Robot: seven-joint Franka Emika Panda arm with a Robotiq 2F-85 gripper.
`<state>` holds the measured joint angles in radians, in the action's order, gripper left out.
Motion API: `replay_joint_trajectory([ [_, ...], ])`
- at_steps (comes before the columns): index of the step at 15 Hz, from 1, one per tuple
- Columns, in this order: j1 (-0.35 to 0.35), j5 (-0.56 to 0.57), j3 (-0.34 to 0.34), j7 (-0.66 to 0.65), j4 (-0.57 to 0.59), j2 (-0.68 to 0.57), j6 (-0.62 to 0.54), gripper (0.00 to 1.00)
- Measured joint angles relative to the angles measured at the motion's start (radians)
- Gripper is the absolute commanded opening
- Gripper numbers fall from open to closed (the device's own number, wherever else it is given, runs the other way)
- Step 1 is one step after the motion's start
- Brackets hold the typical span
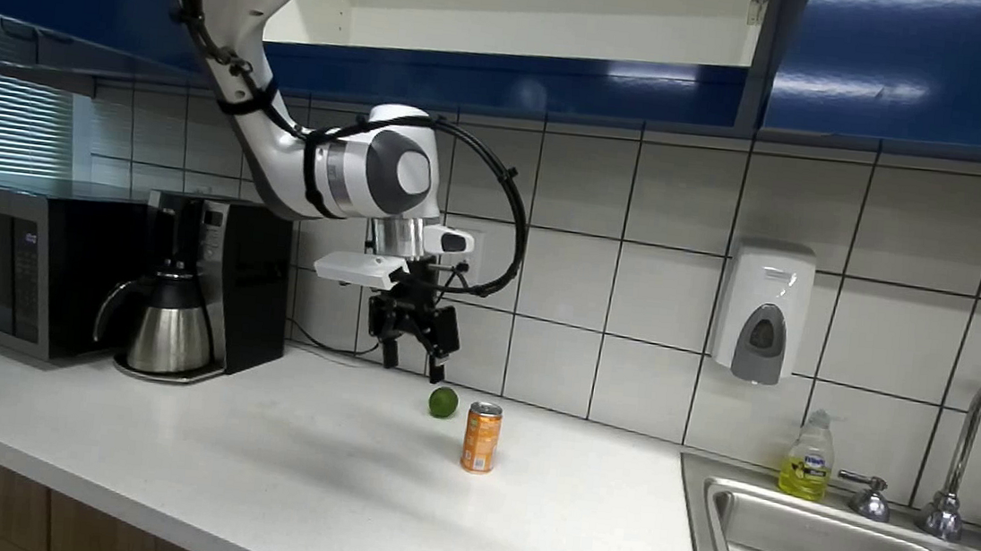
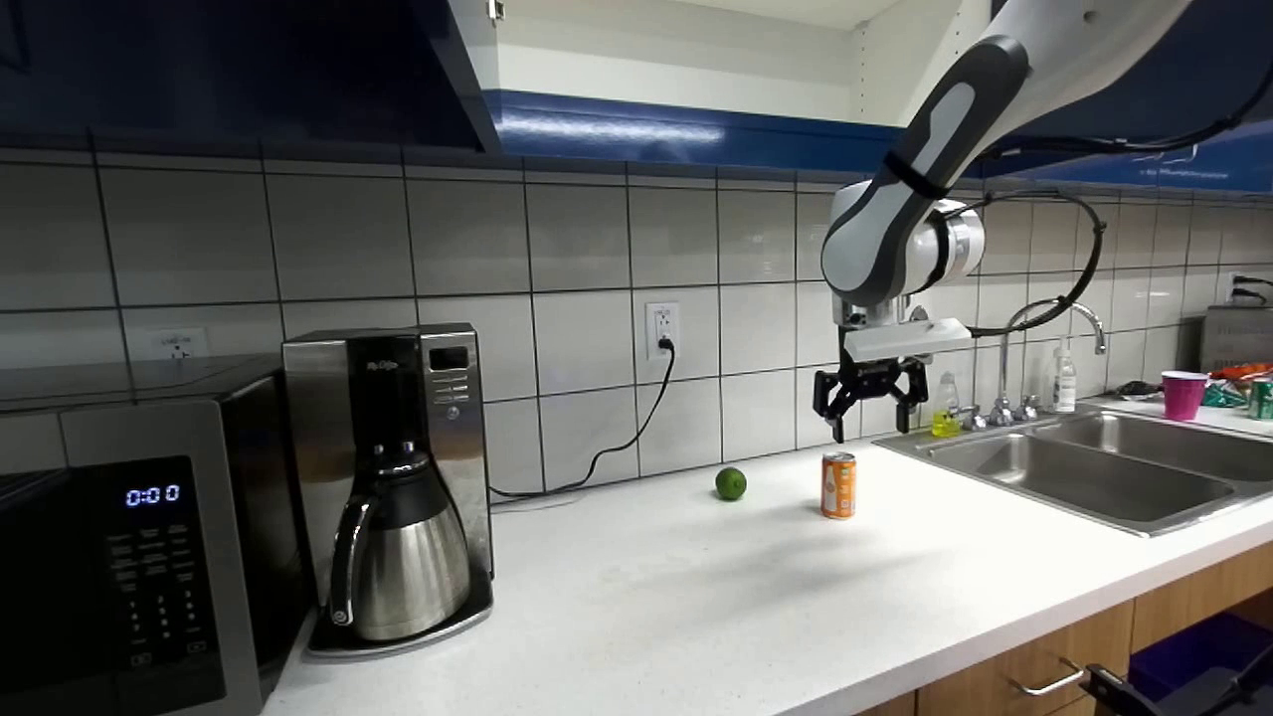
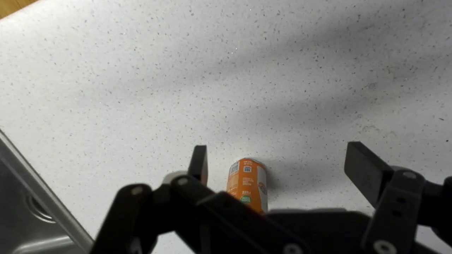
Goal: Put the can in the cabinet
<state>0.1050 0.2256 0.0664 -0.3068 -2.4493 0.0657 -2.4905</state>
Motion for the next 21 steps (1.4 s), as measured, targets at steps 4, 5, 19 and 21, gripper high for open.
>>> replay_joint_trajectory([
  [4, 0.0, 0.0, 0.0, 0.0, 0.004, 0.0, 0.0, 1.0],
  [5, 0.0, 0.0, 0.0, 0.0, 0.004, 0.0, 0.0, 1.0],
  [19, -0.001, 0.0, 0.002, 0.0, 0.022, -0.068, -0.015, 1.0],
  [21, -0.001, 0.0, 0.006, 0.0, 0.044, -0.107, -0.024, 1.0],
])
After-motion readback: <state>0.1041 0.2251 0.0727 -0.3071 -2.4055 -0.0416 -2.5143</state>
